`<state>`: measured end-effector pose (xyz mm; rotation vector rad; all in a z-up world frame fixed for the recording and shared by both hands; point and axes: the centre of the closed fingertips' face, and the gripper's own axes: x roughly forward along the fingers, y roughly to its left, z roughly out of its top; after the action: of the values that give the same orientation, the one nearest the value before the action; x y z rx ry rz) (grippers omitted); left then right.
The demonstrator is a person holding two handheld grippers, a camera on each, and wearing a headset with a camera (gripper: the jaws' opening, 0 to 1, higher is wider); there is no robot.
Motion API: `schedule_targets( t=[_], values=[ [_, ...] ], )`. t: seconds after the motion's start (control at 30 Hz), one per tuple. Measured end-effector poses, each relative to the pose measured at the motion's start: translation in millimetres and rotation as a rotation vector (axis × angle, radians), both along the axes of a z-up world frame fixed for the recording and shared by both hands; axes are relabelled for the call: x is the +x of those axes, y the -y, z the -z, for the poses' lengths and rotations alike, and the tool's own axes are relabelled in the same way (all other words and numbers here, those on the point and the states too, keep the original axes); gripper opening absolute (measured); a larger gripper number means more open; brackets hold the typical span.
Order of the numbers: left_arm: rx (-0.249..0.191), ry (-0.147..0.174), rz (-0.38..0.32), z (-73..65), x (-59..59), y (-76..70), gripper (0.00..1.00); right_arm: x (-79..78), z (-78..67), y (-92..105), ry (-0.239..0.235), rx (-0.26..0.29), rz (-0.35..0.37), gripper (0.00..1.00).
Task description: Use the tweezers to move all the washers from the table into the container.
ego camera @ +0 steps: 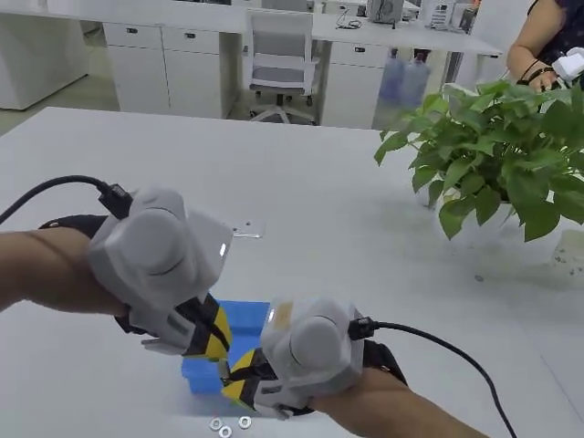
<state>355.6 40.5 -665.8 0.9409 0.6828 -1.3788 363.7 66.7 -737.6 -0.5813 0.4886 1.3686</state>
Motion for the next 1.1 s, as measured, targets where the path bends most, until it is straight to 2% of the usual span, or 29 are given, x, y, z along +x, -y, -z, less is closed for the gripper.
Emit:
schedule_targets(
  t=[0.37,0.67,1.1],
  values=[
    [0.001,0.020,0.008,-1.5,16.8,4.8,0.06,20.1,-1.4,2.5,0.006,0.005,0.020,0.08],
    [-0.003,0.023,0.007,0.5,31.4,3.2,0.06,35.9,0.6,3.6,0.009,0.002,0.020,0.08],
    [0.003,0.023,-0.012,14.7,50.1,-3.0,0.06,54.5,14.4,-1.9,-0.003,-0.008,0.011,0.09]
  ],
)
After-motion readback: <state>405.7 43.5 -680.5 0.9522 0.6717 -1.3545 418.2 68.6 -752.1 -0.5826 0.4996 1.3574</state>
